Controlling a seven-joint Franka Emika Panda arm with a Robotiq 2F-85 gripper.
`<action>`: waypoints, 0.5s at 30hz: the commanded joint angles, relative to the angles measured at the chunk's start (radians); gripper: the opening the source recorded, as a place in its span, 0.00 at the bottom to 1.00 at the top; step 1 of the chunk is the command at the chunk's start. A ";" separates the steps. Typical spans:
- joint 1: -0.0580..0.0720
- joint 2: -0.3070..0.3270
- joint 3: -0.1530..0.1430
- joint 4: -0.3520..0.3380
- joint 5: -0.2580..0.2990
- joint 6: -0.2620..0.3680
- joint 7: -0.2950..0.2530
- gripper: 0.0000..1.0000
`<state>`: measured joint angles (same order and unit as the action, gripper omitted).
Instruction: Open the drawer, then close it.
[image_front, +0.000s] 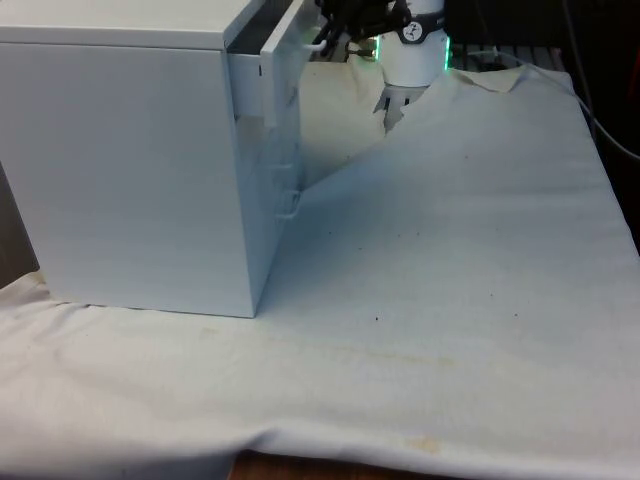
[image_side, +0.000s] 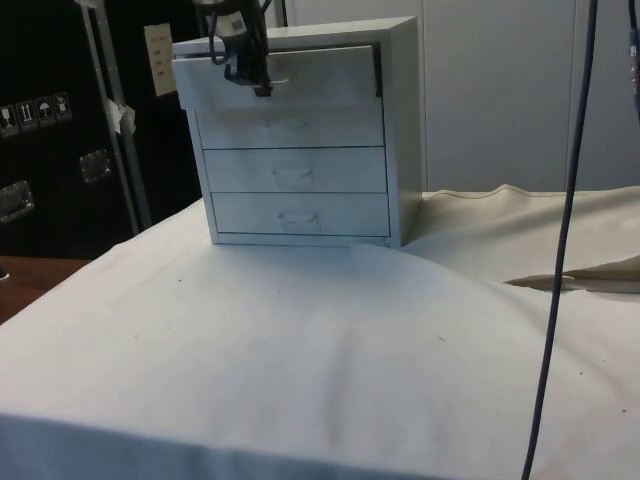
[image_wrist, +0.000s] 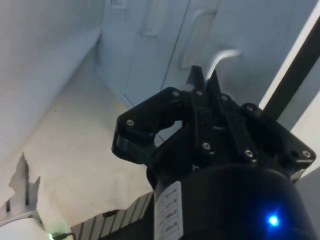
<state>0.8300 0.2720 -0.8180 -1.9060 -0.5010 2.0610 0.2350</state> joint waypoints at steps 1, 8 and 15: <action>0.007 0.007 0.001 0.010 -0.011 -0.013 0.006 0.00; 0.010 0.018 0.024 0.029 -0.047 -0.053 0.038 0.00; 0.014 0.038 0.047 0.059 -0.060 -0.086 0.066 0.00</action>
<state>0.8380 0.3020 -0.7730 -1.8590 -0.5570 1.9840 0.2960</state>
